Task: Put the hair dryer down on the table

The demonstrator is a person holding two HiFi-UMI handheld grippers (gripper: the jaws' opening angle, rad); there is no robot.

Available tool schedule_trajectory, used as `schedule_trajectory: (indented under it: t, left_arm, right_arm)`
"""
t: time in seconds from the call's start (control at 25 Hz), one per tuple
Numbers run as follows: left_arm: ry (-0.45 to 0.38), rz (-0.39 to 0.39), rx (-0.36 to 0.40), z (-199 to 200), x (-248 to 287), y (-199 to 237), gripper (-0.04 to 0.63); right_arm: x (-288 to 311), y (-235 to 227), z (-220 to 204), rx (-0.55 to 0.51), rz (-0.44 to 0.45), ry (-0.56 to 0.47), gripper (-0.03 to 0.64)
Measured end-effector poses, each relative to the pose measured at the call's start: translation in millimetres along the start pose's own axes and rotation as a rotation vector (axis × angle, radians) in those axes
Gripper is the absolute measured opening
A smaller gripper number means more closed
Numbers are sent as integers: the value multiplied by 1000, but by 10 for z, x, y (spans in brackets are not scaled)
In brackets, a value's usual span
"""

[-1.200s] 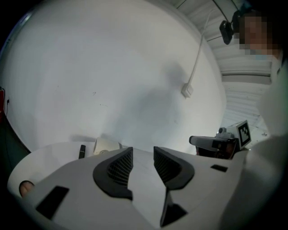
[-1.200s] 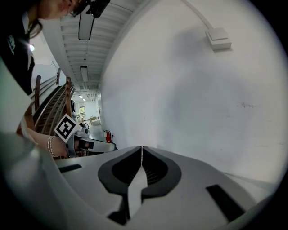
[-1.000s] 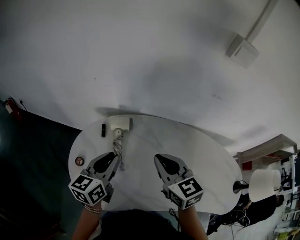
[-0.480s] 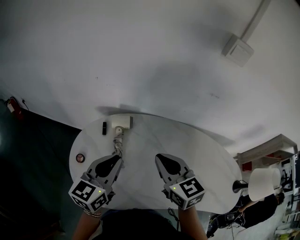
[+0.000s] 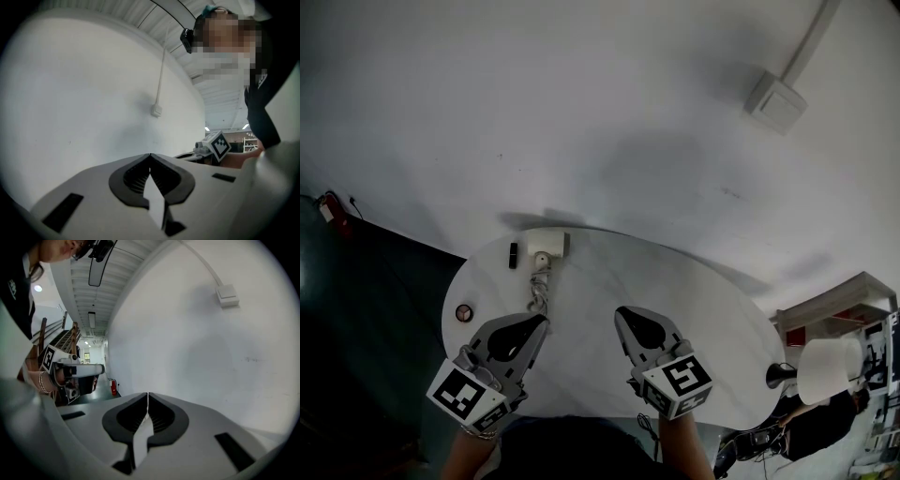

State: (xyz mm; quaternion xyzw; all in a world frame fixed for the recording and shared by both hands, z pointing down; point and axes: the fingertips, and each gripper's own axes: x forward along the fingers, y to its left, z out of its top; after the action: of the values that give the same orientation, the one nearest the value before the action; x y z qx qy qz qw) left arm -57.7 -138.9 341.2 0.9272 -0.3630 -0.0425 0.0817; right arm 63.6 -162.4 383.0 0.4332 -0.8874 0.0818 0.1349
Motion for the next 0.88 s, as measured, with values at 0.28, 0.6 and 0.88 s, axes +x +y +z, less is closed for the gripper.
schedule_trajectory:
  t: [0.28, 0.6, 0.88]
  left_arm:
    - [6, -16, 55, 122, -69, -38, 17]
    - [-54, -46, 19, 331, -182, -15, 17]
    - [-40, 30, 43, 399, -296, 195, 17]
  right_arm:
    - [-65, -14, 98, -11, -12, -32, 20]
    - [-190, -11, 311, -36, -10, -85, 20]
    - [-242, 62, 556, -85, 11, -133, 20]
